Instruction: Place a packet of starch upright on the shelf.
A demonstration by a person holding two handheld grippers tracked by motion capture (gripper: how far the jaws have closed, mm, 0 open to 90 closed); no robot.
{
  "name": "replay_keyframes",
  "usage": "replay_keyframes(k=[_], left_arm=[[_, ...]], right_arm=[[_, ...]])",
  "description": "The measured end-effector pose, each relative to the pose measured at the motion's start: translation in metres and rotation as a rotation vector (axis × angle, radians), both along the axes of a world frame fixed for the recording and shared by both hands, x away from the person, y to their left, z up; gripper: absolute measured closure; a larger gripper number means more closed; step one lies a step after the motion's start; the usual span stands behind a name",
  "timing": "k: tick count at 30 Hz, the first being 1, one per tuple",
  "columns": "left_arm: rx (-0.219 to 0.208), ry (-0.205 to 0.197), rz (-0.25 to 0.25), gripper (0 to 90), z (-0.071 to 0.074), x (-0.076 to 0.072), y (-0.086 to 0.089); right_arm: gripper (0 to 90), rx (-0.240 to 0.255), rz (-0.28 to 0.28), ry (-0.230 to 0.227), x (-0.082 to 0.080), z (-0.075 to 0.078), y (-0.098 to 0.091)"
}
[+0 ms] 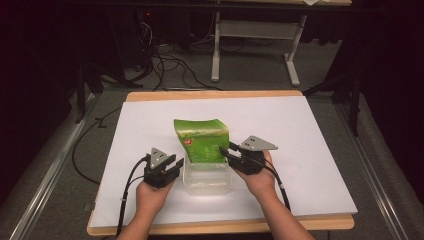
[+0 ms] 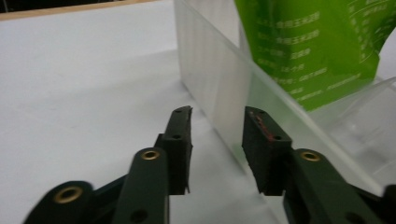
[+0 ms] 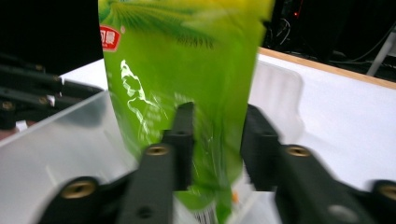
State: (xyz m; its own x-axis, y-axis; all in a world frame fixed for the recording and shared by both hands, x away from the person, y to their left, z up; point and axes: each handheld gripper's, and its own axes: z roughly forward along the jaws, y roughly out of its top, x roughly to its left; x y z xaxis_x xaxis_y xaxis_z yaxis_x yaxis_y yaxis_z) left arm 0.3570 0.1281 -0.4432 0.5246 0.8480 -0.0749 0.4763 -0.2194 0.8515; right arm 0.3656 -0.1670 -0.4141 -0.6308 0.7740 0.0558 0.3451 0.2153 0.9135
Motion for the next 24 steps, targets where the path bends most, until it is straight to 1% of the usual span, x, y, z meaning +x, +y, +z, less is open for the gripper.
replay_keyframes(k=[2,3,4,5,6,8,9,10,11,12,13,14,15,16,18,19,20,22,23,24], left_arm=[[0.016,0.004,0.000,57.3,0.004,0.000,0.009],[0.030,0.014,0.002,54.4,0.006,0.000,0.014],[0.042,0.020,0.004,53.6,0.009,0.000,0.020],[0.035,0.031,-0.001,52.1,0.011,-0.002,0.027],[0.033,0.034,-0.004,49.9,0.013,-0.004,0.033],[0.059,0.026,-0.006,42.4,0.011,-0.009,0.043],[0.058,0.022,-0.010,37.7,0.008,-0.011,0.048],[0.035,0.041,-0.020,33.5,0.003,-0.012,0.054],[0.026,0.070,-0.030,26.6,0.001,-0.011,0.057],[0.030,0.081,-0.027,22.1,0.001,-0.010,0.057],[0.028,0.075,-0.022,18.2,0.002,-0.010,0.058],[0.020,0.072,-0.021,15.9,0.003,-0.010,0.058],[0.012,0.068,-0.019,15.2,0.004,-0.010,0.057],[0.003,0.066,-0.014,14.2,0.004,-0.010,0.056],[-0.010,0.066,-0.015,11.6,0.005,-0.010,0.053],[-0.009,0.063,-0.013,10.9,0.006,-0.010,0.052],[-0.009,0.060,-0.012,10.5,0.007,-0.011,0.052],[-0.014,0.058,-0.007,10.3,0.008,-0.012,0.052],[-0.024,0.056,-0.004,10.4,0.008,-0.012,0.052],[-0.032,0.057,-0.006,10.6,0.009,-0.012,0.052]], right_arm=[[52.9,0.001,-0.007,-0.005,-0.007,0.002,-0.012],[48.5,-0.008,-0.013,-0.016,-0.011,0.003,-0.019],[43.3,-0.025,-0.027,-0.025,-0.015,0.004,-0.027],[38.2,-0.041,-0.050,-0.031,-0.019,0.006,-0.035],[34.1,-0.061,-0.061,-0.031,-0.021,0.007,-0.044],[27.4,-0.072,-0.094,-0.006,-0.024,0.009,-0.062],[24.3,-0.080,-0.110,0.004,-0.025,0.009,-0.072],[20.9,-0.090,-0.124,0.005,-0.028,0.009,-0.082],[16.6,-0.105,-0.146,0.005,-0.031,0.006,-0.093],[15.1,-0.107,-0.160,0.010,-0.034,0.002,-0.101],[15.1,-0.107,-0.169,0.014,-0.037,-0.001,-0.107],[15.1,-0.101,-0.176,0.039,-0.041,-0.006,-0.114],[15.2,-0.094,-0.182,0.054,-0.042,-0.008,-0.117],[15.1,-0.089,-0.184,0.053,-0.043,-0.008,-0.118],[15.2,-0.075,-0.188,0.027,-0.043,-0.005,-0.118],[15.2,-0.062,-0.187,0.023,-0.042,-0.004,-0.117],[15.1,-0.062,-0.182,0.018,-0.042,-0.004,-0.115],[15.2,-0.072,-0.171,0.017,-0.040,-0.007,-0.113],[15.2,-0.071,-0.165,0.028,-0.040,-0.008,-0.113],[15.2,-0.077,-0.164,0.030,-0.040,-0.009,-0.113]])
